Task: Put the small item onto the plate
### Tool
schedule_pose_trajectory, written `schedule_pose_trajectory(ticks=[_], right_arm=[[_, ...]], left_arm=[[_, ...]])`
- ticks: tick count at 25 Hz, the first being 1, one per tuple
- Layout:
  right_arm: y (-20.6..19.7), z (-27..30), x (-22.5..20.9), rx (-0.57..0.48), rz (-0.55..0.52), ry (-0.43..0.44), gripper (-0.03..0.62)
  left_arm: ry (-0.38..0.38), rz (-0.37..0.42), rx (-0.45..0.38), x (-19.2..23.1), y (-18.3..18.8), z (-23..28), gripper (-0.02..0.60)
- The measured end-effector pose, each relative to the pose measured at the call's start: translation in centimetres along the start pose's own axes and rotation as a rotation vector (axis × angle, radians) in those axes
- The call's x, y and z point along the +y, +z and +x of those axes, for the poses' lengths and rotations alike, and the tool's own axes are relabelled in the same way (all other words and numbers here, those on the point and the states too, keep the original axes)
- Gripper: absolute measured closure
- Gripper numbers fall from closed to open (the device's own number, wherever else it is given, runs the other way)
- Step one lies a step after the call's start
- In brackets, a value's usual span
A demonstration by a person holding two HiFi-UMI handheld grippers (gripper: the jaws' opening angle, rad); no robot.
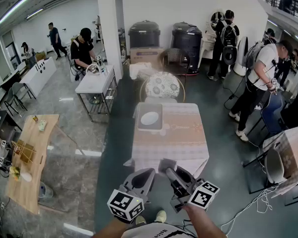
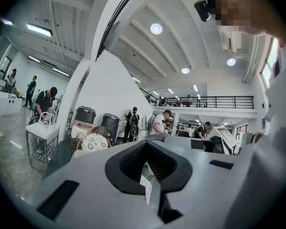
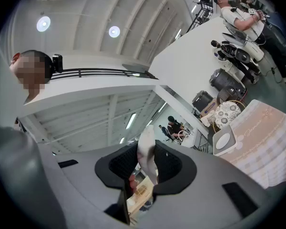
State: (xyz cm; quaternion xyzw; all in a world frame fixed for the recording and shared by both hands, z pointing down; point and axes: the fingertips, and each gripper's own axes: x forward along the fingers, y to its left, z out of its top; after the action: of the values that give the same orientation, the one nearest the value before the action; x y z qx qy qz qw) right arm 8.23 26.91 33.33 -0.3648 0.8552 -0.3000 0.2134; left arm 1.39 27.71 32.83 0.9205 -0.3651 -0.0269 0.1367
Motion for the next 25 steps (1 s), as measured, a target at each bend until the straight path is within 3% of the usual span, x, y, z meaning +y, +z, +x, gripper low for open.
schedule_pose_trajectory(ticks=[14,25], right_arm=[[1.0,-0.7,-1.2,0.001,0.043,0.025,0.488],[1.9,-1.3,-2.8,0.008,0.077,0.050,0.488]], left_arm=[[0.023,0.000,0.011,-0.6,-0.6,1.4,0.577],[0.096,0.013,0.002,-0.1,-0.7,2.4,0.577]])
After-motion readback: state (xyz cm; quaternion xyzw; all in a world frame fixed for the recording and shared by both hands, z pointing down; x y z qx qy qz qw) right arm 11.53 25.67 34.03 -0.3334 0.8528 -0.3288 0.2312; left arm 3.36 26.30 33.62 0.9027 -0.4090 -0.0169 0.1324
